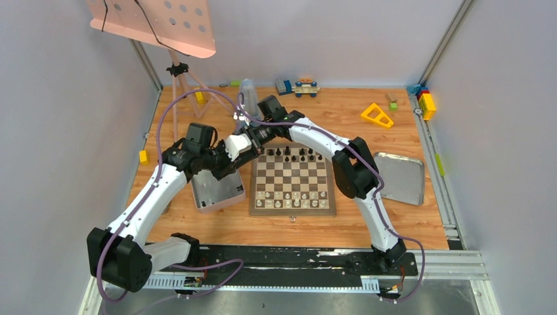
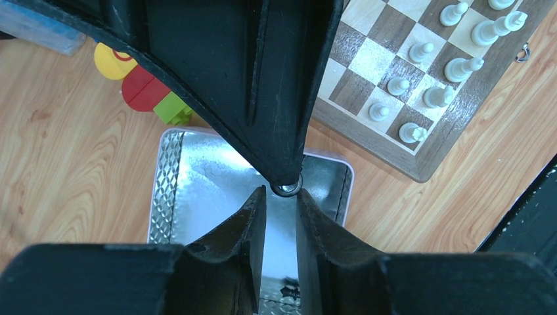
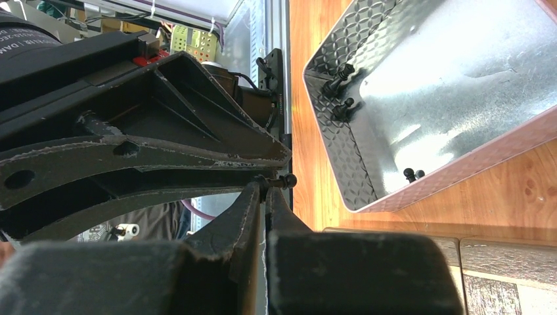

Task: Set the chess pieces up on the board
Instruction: Place the chess piece on the chessboard.

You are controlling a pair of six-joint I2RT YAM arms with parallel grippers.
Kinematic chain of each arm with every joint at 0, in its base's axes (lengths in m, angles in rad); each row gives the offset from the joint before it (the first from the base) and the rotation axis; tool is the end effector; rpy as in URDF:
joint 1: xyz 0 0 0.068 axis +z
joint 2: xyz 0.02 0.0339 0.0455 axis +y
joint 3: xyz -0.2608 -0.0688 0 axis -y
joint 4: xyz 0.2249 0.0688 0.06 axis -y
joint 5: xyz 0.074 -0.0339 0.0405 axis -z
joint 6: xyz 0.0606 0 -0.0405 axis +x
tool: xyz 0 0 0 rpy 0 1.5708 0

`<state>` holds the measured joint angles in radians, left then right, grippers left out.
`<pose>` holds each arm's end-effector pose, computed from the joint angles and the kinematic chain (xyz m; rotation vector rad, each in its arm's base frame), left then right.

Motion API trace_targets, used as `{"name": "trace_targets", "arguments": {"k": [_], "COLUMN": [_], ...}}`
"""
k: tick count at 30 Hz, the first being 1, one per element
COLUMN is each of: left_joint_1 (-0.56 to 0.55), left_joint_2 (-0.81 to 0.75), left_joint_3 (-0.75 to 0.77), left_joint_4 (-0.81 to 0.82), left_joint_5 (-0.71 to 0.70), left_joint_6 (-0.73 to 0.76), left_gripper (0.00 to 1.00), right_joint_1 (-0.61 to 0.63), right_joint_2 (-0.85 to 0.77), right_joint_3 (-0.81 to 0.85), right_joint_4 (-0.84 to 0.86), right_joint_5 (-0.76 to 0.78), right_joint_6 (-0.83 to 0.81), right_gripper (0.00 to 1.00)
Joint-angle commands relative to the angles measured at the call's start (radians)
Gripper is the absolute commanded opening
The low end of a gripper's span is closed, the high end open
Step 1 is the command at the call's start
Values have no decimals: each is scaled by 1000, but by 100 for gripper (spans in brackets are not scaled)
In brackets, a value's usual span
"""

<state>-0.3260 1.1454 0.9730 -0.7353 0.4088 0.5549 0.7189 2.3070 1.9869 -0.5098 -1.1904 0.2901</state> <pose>0.2045 -0.0946 0.2694 1.1838 2.1080 -0.4018 0.3336 0.3668 0.2217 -1.1320 2.2199 1.8809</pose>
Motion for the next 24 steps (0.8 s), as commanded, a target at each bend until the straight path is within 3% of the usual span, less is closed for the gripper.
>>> {"name": "trace_targets", "arguments": {"k": [1, 11, 19, 24], "left_joint_1": [-4, 22, 103, 120], "left_joint_2": [-27, -50, -60, -55], "left_joint_3": [3, 20, 59, 57], "left_joint_4": [42, -7, -46, 11], "left_joint_5": [17, 5, 125, 205], "left_joint_6": [-16, 8, 20, -17], "left_gripper": [31, 32, 45, 52], "right_joint_1": [1, -14, -47, -83], "right_joint_2": [-4, -9, -52, -109], "right_joint_3": [19, 10, -20, -63], "right_joint_4": [39, 39, 41, 71], "right_joint_5": [-13, -5, -30, -51], "right_joint_6": [-3, -14, -21, 10], "right_gripper": [0, 0, 0, 0]}}
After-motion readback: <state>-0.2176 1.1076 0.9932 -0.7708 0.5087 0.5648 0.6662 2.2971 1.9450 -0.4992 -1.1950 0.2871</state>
